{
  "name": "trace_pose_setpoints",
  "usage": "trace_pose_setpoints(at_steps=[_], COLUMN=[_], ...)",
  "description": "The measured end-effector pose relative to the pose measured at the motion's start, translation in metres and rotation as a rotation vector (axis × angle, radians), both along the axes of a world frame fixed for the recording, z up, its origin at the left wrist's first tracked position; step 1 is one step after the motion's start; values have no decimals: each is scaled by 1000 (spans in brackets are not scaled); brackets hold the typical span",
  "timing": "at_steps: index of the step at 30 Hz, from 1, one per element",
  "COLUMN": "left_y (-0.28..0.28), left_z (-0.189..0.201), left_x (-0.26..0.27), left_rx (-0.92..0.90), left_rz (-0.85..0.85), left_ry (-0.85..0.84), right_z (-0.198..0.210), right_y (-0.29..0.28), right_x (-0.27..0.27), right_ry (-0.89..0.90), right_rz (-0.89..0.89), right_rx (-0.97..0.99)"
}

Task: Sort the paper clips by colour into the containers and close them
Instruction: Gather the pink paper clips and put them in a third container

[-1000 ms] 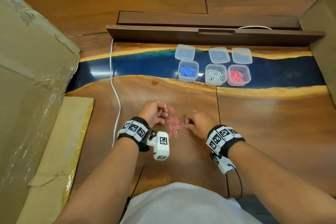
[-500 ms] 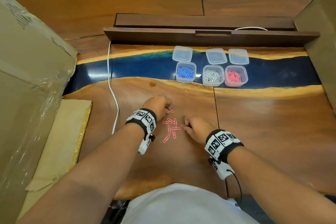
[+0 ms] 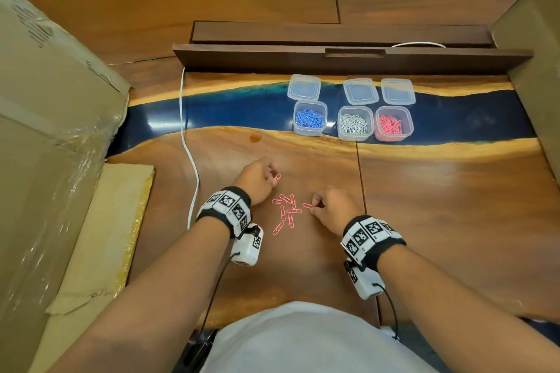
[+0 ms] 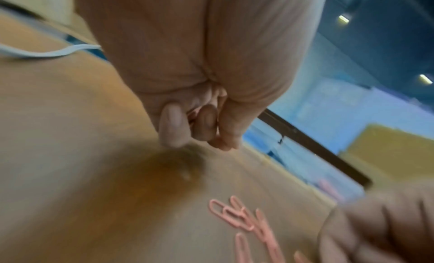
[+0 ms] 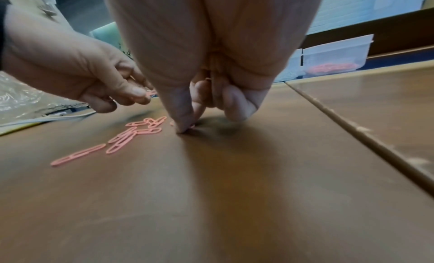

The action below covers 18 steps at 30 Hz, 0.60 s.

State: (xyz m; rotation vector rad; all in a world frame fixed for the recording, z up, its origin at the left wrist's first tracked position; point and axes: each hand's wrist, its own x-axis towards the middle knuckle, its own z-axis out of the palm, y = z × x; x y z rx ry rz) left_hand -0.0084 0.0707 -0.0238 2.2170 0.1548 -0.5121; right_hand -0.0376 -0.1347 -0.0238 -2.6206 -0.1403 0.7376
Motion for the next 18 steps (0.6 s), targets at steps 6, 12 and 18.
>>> trace_pose_setpoints(at_steps=[6, 12, 18], left_y=[8, 4, -3], left_z=[-1, -4, -1], left_x=[-25, -37, -37], left_rx=[-551, -580, -406], left_rz=[402, 522, 389], left_ry=[270, 323, 263], right_z=[12, 17, 15], right_y=[13, 14, 3], right_x=[9, 1, -10], right_ry=[122, 148, 358], right_rz=[97, 127, -491], right_rx=[-128, -101, 492])
